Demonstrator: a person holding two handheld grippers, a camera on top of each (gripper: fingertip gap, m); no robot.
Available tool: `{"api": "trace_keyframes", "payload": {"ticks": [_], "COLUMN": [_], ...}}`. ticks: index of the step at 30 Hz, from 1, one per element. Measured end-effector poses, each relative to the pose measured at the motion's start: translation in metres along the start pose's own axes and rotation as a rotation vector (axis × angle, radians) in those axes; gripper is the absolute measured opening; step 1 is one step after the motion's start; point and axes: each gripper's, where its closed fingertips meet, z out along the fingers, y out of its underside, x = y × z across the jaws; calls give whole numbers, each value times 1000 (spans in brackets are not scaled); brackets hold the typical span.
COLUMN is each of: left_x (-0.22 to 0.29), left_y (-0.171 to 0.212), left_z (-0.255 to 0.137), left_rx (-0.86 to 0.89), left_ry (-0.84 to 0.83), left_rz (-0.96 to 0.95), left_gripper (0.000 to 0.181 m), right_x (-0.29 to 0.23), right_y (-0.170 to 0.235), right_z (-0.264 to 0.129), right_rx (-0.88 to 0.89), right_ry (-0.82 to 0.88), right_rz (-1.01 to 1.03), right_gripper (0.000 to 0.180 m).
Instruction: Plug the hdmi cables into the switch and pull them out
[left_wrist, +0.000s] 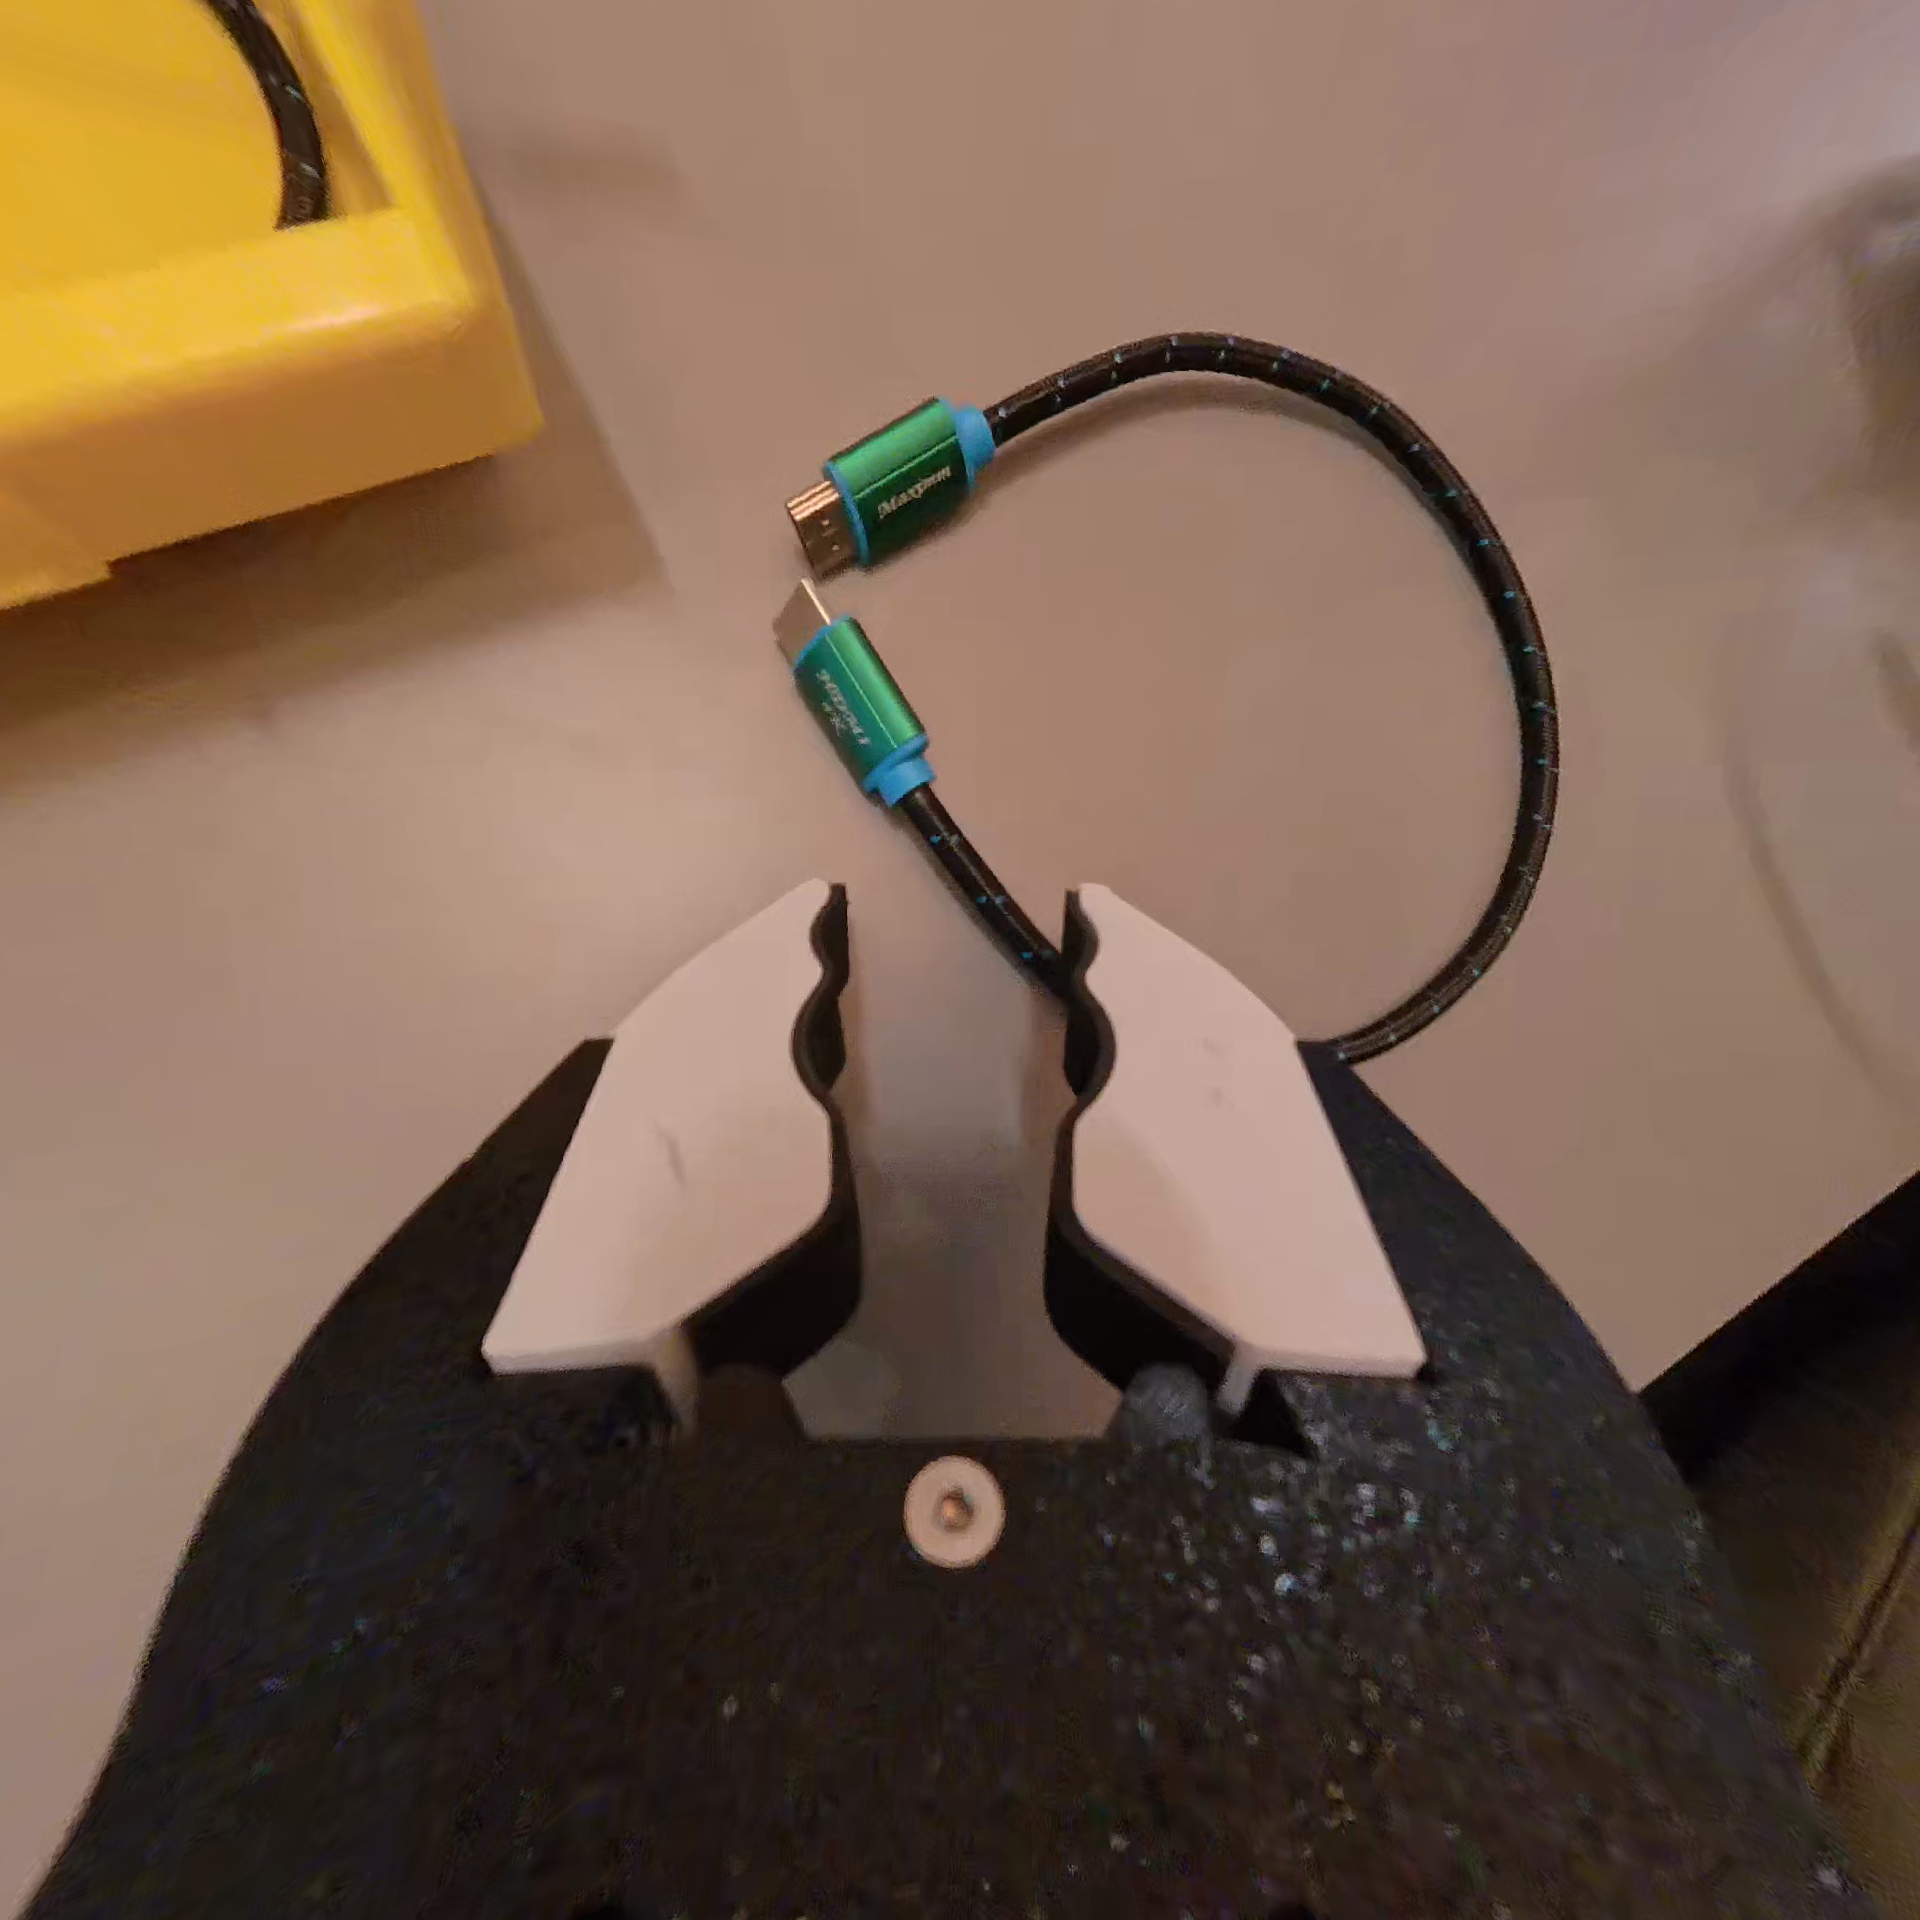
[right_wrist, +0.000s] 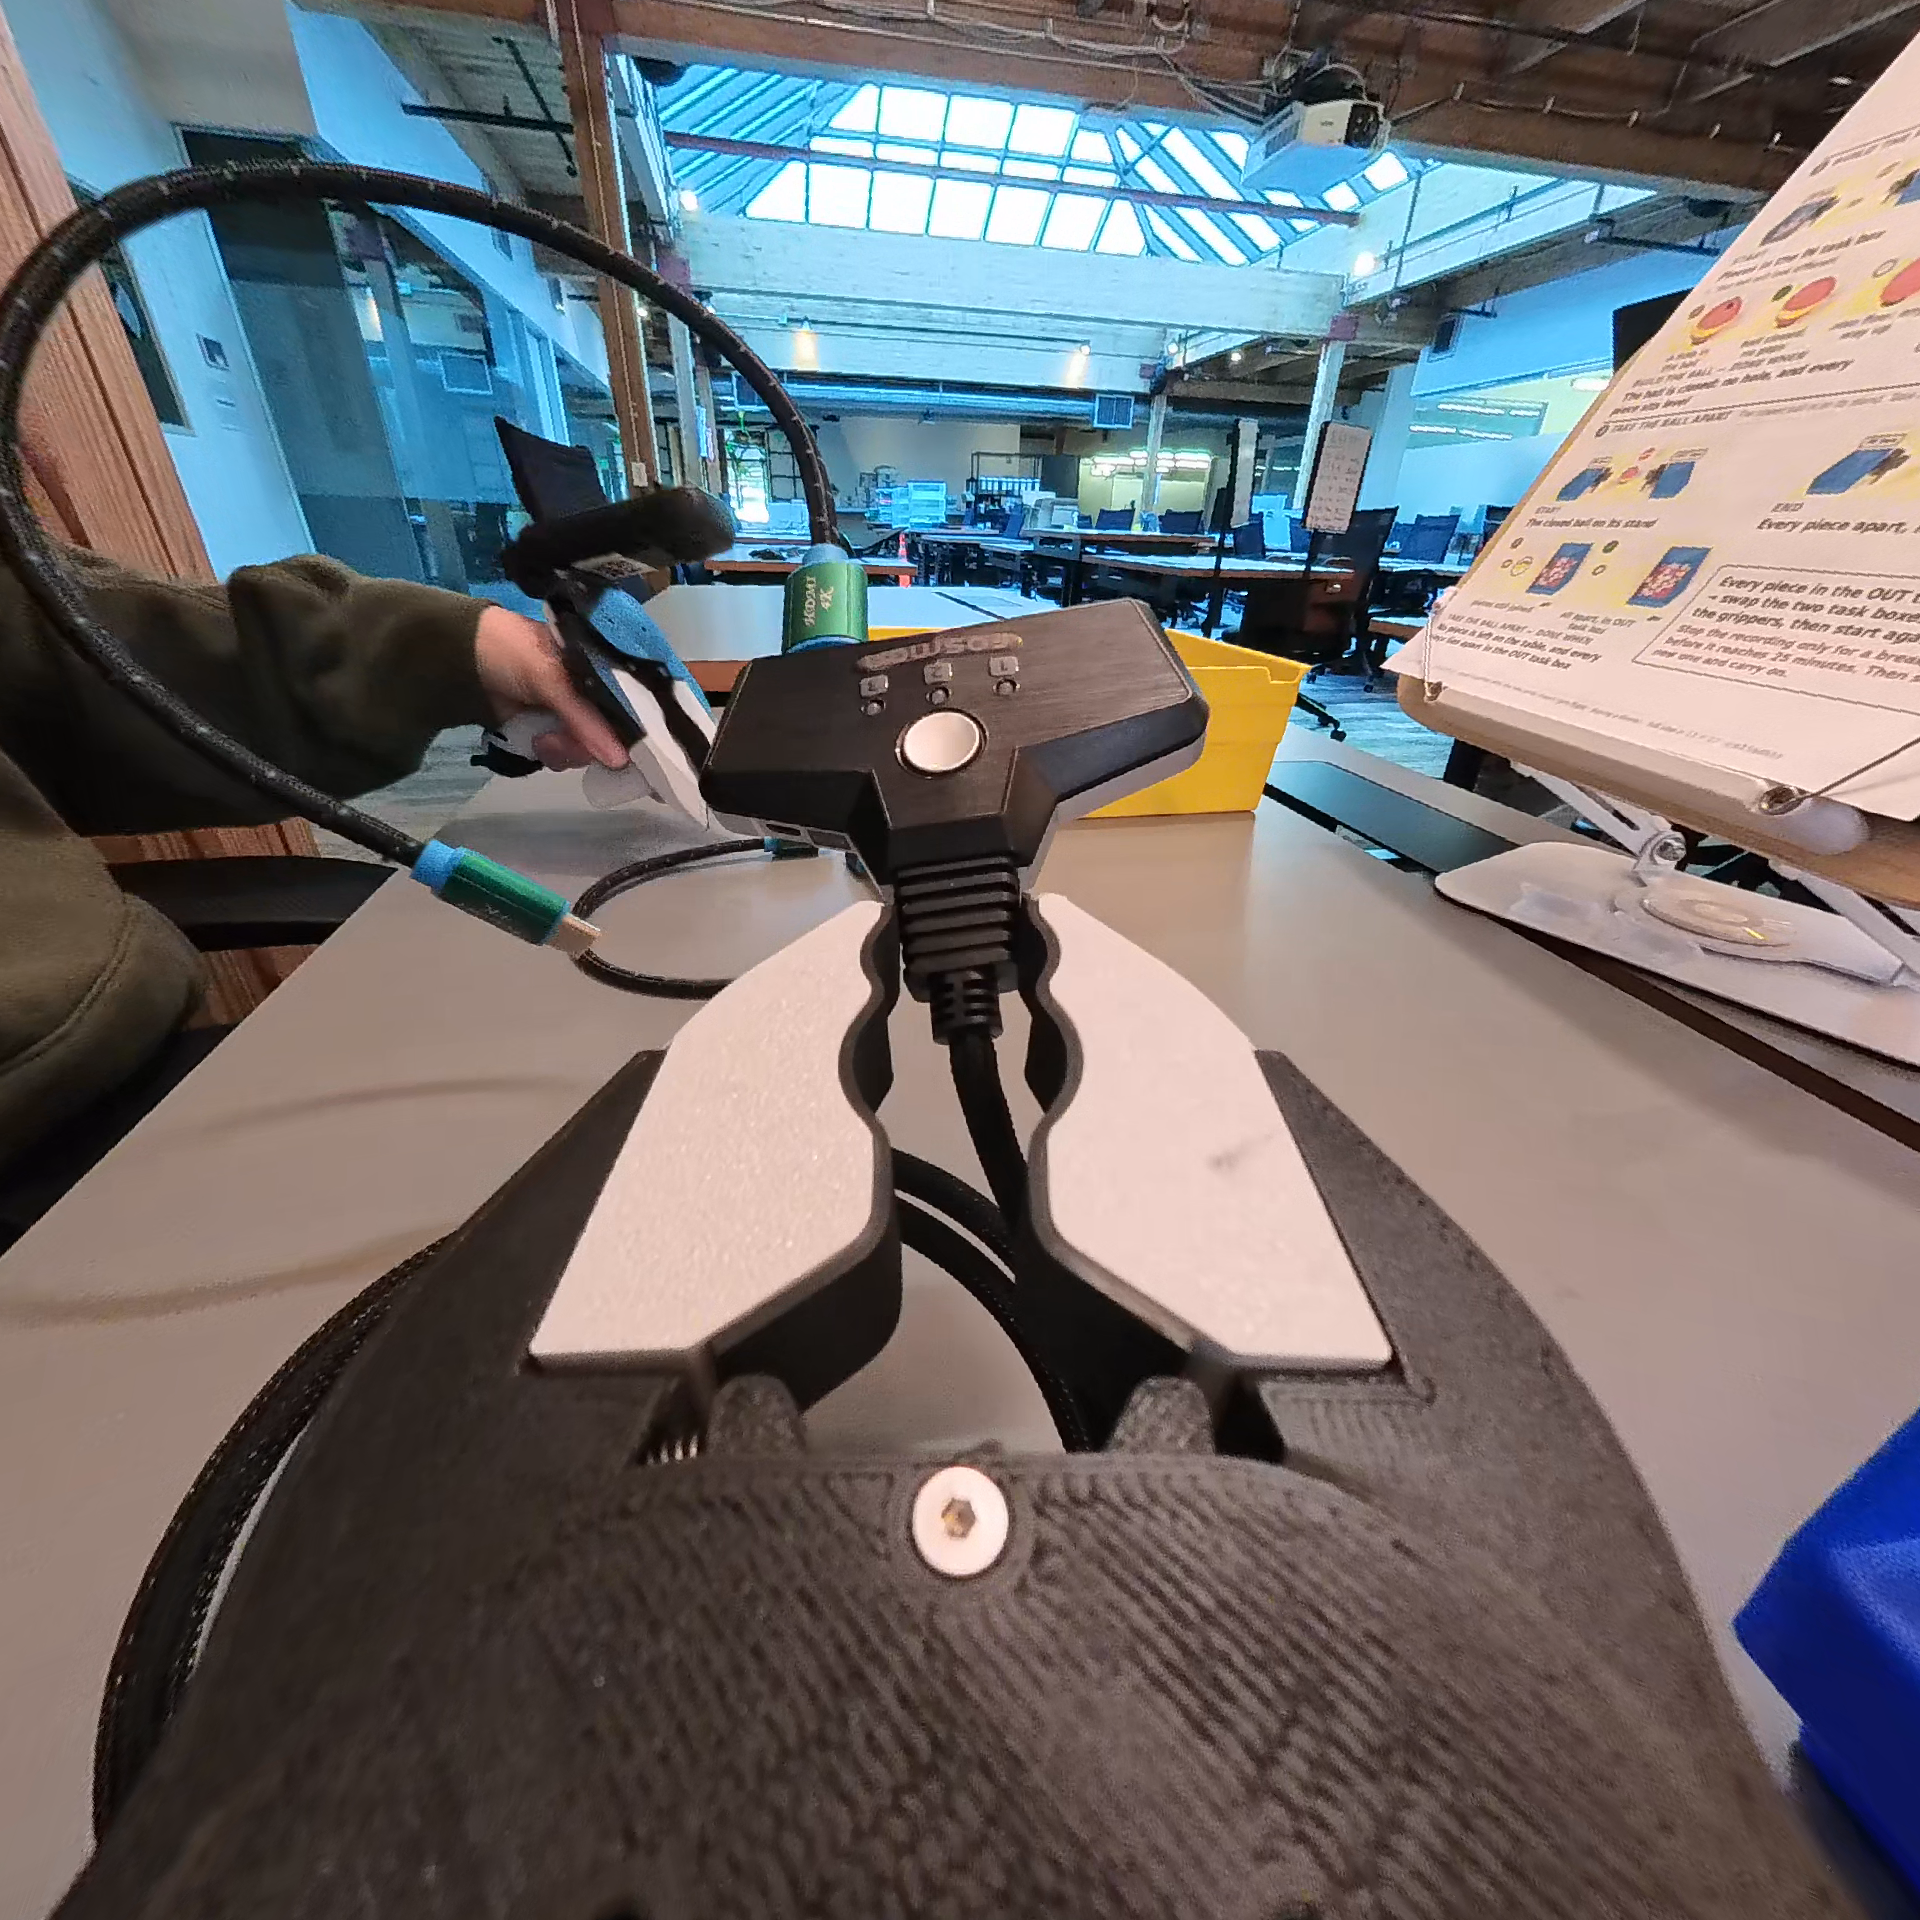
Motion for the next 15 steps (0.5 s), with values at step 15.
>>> {"api": "trace_keyframes", "payload": {"ticks": [15], "left_x": [20], "left_y": [-60], "left_z": [9], "left_rx": [359], "left_ry": [-164], "left_rz": [634], "left_gripper": [6], "right_x": [0], "right_y": [1], "right_z": [1], "right_rx": [-5], "right_ry": [2], "right_rz": [-4], "right_gripper": [22]}}
